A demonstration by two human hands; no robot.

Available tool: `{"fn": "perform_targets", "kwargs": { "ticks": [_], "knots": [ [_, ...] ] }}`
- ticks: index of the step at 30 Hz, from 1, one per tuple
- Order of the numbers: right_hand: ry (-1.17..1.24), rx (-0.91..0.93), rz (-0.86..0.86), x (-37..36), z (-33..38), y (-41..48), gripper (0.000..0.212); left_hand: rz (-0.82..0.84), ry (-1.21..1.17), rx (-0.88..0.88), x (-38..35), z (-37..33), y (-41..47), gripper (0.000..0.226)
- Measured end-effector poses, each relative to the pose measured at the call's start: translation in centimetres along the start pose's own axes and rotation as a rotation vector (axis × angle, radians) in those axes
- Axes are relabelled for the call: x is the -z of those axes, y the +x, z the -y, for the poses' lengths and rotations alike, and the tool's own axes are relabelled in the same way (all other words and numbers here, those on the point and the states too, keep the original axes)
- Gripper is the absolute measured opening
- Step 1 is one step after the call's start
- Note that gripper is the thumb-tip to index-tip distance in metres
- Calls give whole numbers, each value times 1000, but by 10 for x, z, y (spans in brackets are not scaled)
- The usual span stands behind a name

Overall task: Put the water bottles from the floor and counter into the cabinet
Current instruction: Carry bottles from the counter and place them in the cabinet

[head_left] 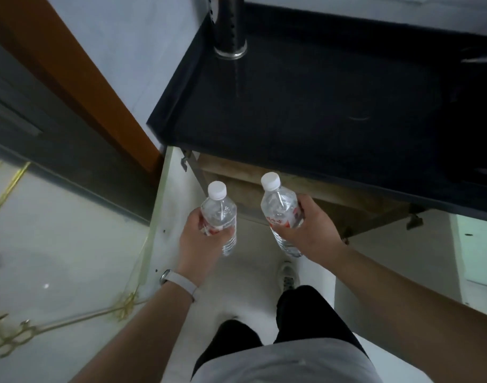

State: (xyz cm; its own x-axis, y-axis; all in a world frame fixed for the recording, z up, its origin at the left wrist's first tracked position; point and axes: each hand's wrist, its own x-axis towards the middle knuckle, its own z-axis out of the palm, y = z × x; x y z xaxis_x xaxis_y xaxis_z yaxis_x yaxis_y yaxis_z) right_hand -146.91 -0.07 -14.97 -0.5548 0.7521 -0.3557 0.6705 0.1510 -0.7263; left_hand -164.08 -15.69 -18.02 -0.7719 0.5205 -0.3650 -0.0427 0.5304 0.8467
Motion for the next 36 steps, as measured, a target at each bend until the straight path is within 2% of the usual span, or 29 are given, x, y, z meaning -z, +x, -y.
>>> {"fn": "perform_targets", "kwargs": {
  "ticks": [11, 17, 29, 36],
  "knots": [
    [56, 135, -40, -90, -120, 149, 59, -54, -131, -83, -118, 131, 145, 58],
    [133, 243, -66, -118, -160, 222, 57, -133, -208, -172, -150, 168, 211, 52],
    [262, 395, -206, -116, -160, 287, 57, -176, -237, -409, -162, 128, 275, 48],
    [258, 393, -291, -116, -139, 317, 72, -104, -263, -406, -162, 101, 323, 58]
  ]
}}
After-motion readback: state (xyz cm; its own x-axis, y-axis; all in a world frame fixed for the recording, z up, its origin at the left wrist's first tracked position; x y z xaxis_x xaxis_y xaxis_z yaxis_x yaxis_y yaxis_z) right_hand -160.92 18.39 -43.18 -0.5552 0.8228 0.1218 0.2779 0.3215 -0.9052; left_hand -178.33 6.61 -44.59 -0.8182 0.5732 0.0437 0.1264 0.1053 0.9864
